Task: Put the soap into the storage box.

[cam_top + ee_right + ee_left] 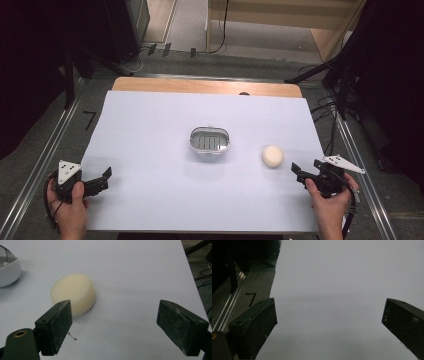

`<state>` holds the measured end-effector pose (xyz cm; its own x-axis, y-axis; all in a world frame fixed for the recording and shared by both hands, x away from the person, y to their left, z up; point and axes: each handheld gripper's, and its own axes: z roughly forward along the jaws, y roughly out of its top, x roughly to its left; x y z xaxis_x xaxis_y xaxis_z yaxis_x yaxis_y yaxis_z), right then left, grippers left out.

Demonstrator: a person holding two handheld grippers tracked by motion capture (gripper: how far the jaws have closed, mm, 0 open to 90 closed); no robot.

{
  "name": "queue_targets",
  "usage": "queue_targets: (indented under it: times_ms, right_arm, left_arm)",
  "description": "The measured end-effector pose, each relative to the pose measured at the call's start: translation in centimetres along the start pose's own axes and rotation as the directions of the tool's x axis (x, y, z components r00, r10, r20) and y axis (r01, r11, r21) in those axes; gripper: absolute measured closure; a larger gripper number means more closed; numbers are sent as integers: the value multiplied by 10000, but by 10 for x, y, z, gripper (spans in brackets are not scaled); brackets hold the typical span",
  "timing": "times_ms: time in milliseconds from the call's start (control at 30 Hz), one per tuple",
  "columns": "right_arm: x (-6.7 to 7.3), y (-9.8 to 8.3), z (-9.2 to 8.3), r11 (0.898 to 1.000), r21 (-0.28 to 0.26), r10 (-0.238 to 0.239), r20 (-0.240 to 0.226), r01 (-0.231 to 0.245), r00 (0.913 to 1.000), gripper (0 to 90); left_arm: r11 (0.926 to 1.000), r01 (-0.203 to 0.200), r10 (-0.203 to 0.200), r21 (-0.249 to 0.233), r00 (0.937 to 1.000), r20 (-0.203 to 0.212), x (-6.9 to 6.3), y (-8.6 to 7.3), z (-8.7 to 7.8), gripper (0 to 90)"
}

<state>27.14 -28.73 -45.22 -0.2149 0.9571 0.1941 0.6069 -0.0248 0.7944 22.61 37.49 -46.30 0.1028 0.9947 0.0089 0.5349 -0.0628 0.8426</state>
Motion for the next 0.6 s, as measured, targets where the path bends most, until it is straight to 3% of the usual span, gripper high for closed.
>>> queue_targets:
  times_ms: [600]
  right_arm:
    - [23,10,24,9995,244,-209,-379,219,9991,139]
  left_arm:
    - [10000,47,-47,13,10000,24,0,0,0,3]
